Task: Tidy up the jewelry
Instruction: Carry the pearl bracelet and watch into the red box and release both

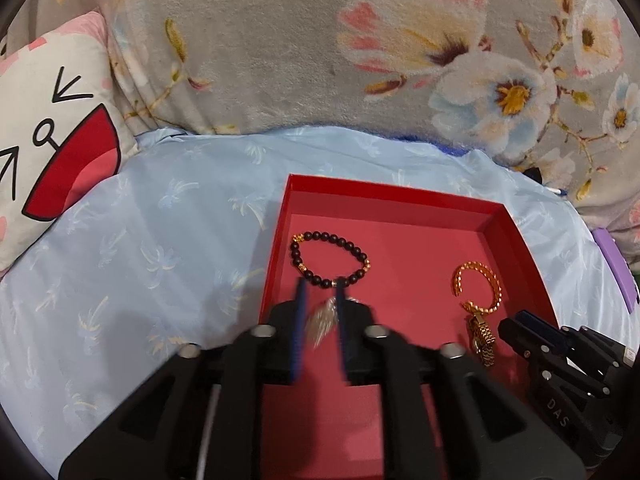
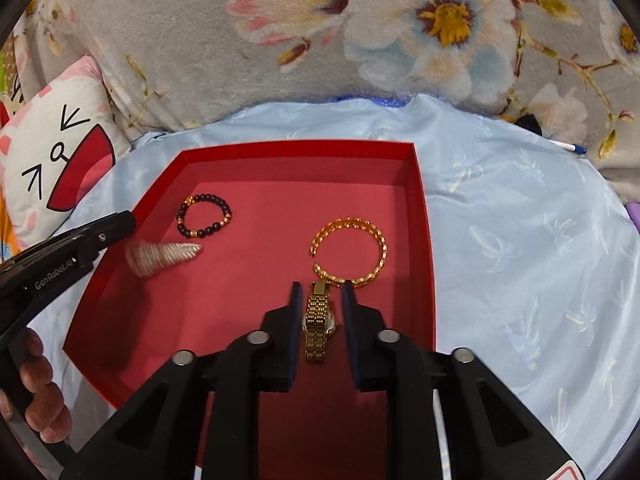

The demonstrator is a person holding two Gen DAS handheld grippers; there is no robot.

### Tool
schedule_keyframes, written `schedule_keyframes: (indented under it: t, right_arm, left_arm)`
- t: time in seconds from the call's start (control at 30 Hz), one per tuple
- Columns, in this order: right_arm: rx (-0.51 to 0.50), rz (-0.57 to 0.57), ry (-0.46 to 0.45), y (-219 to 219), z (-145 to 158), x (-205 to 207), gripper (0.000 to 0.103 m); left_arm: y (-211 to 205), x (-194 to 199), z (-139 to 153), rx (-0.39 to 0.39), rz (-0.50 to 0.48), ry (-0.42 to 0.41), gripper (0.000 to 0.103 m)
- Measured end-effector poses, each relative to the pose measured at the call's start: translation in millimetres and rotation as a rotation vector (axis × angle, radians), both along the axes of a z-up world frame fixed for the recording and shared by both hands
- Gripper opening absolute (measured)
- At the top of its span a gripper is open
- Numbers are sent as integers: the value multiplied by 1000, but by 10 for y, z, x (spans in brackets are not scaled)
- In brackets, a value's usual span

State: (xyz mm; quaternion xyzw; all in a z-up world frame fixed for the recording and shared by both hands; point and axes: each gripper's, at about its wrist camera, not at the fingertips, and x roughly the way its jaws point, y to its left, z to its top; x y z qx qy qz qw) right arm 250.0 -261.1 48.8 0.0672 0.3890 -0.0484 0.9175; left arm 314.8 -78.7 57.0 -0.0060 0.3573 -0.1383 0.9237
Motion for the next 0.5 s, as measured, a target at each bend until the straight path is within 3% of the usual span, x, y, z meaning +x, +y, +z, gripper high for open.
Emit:
schedule_keyframes:
  t: [0.07, 0.3, 0.5]
  right_arm:
    - [6, -2, -23, -15, 64, -44, 29]
    - [17, 15, -84, 15, 359, -408, 30]
    - [30, 54, -94, 128, 409, -1020, 30]
  left_arm:
    - [22, -33, 51, -12, 23, -29, 48]
    - [142, -264, 262, -15, 32, -57, 51]
    - [351, -798, 223, 32, 46, -71, 55]
